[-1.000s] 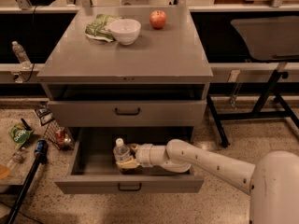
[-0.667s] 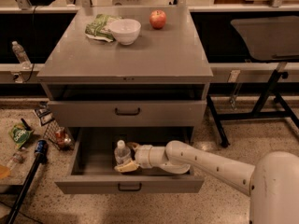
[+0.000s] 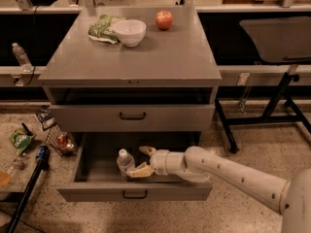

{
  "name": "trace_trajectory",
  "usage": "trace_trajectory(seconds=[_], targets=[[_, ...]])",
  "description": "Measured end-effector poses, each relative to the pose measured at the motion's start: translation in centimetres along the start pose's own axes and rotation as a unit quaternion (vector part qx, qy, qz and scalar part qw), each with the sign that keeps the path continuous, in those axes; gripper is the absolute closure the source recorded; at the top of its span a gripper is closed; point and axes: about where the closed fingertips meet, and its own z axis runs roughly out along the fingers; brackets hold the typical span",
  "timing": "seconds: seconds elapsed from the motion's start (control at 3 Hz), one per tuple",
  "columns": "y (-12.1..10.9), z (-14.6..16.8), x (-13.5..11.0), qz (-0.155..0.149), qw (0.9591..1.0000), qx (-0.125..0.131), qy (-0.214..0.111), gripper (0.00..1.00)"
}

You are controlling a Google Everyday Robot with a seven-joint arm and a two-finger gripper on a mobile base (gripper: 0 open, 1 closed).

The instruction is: Place blue plastic bottle into middle drawer

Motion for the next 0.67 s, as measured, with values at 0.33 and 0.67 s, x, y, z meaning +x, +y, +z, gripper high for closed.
trace_trajectory(seconds=[0.33, 0.67], targets=[[0.6, -4.9, -1.2, 0.053, 0.9984, 0.012, -0.016, 0.47], [1.9, -11.2, -2.1, 0.088, 0.9948, 0.023, -0.044, 0.68]])
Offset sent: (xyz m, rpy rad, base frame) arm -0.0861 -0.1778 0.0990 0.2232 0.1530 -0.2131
